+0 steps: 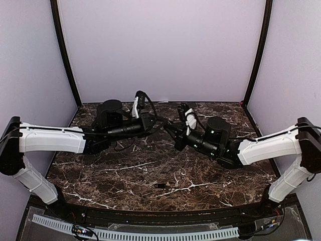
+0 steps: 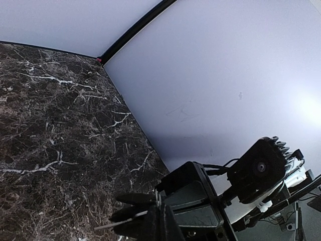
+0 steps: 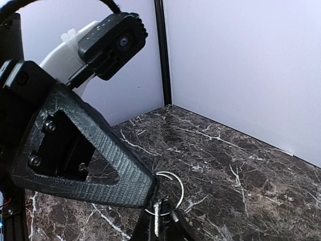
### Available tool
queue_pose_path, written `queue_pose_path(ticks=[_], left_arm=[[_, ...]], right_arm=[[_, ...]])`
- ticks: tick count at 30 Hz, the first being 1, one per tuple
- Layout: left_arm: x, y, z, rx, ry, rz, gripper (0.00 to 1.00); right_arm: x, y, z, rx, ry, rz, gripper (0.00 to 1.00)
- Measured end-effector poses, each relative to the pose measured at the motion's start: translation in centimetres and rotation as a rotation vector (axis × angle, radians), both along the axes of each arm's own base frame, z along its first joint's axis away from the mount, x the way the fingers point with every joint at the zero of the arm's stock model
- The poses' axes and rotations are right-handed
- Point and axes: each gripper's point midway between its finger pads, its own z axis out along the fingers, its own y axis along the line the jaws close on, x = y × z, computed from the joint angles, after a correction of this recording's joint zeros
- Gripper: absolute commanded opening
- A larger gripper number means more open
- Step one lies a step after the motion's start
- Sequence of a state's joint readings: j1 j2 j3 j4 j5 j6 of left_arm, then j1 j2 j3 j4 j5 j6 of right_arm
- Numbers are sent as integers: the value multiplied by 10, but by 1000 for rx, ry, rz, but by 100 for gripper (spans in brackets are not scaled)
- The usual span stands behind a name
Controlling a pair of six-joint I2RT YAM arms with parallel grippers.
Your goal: Remove the keys from the keyring
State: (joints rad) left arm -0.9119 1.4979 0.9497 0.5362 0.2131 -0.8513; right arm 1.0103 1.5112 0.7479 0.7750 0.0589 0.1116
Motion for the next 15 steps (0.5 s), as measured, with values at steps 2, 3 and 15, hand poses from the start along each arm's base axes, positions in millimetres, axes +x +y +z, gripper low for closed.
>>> queue_pose_path(ticks=[2,3,15], left_arm=[[0,1,1,0,-1,2,0],[-1,1,1,1,-1,1,0],[-16,31,28,-23,-132,15,68]], right_arm=[[1,0,1,2,0,10,0],[0,0,2,1,2,12,0],[-21,-6,23,-43,90,324,0]])
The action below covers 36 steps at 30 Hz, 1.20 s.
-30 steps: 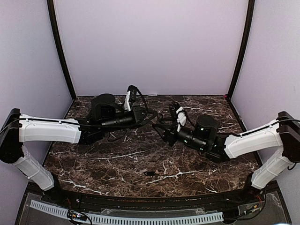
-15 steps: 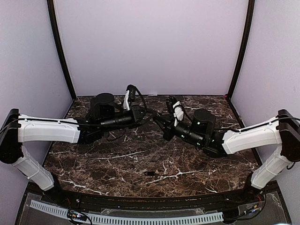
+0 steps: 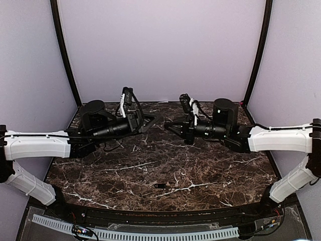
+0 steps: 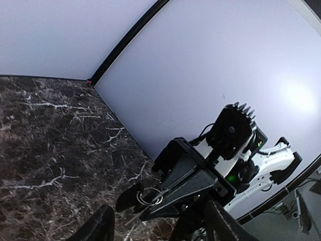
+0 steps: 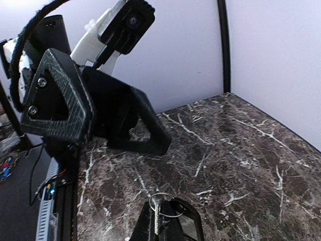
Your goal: Remove the keys from the keyring
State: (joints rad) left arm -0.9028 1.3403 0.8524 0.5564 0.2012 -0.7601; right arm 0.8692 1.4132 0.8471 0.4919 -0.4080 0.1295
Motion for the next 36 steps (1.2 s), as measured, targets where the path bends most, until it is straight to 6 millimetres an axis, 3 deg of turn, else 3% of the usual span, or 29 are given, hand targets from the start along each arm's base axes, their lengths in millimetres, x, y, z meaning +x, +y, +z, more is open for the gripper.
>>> queue_pose_path(ticks=[5,10,17,24,29,31,36], left_arm=[[-11,13,20,-15,-123,-25,68],[-37,4,27,3,-277,-183,67],[-72,-6,33,-33,-417,-395,78],[-98,-27,29,-59,-445,-614,82],[-107,-33,29,-51,-491,-651,84],[-108,-35,32,-57,-507,-667,77],[-117,-46,37,-75,-524,-742,42]], right_arm=[[-24,2,18,-15,73,218,0],[-59,1,37,-4,149,434,0],[-93,-8,60,28,243,651,0],[-105,-13,69,23,291,728,0],[-107,-14,75,18,315,742,0],[-108,-14,75,14,328,749,0],[-112,-17,71,-3,364,766,0]])
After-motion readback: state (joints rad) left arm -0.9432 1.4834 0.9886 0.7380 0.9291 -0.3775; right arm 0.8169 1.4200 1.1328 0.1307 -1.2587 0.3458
